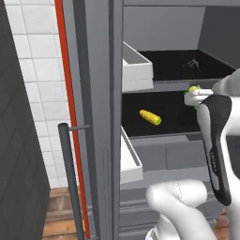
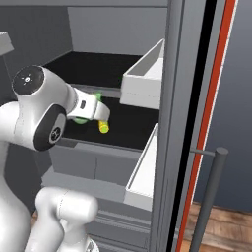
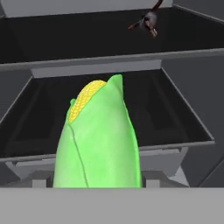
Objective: Place one corn and one fish in each tupperware on the nearby counter, to pack two identical lunches.
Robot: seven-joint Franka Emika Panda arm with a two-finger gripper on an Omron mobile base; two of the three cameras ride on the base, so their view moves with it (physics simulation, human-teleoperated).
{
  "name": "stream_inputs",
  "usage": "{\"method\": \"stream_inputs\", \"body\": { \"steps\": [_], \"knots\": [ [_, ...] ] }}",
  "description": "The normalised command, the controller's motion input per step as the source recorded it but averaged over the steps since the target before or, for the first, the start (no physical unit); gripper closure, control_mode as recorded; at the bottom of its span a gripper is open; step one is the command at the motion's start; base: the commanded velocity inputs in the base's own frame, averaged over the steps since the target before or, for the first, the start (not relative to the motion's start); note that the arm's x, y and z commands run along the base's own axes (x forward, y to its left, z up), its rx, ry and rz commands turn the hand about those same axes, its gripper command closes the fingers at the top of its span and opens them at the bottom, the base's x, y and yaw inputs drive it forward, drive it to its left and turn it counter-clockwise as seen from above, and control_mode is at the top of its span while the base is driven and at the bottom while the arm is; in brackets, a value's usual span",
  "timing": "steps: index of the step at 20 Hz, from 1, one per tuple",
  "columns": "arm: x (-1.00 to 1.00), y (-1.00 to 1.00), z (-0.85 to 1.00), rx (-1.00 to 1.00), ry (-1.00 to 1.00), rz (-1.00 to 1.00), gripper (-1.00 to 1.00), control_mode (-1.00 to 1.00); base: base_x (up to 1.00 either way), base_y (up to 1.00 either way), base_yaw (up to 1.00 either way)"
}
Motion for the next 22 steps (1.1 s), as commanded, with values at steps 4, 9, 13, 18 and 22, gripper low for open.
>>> {"method": "stream_inputs", "body": {
  "steps": [4,9,13,18,22],
  "knots": [
    [-0.95,0.26,-0.27,0.0,0.0,0.25,1.0,-1.0,0.0,0.0,0.0],
    [-0.65,0.33,-0.21,-0.01,0.06,0.14,1.0,1.0,-0.17,0.07,0.02],
    [0.0,0.0,0.0,0.0,0.0,0.0,1.0,1.0,-0.87,0.11,0.05],
    [0.0,0.0,0.0,0.0,0.0,0.0,1.0,1.0,-0.91,0.0,0.06],
    [0.0,0.0,0.0,0.0,0.0,0.0,1.0,1.0,-0.82,-0.19,0.04]
  ]
}}
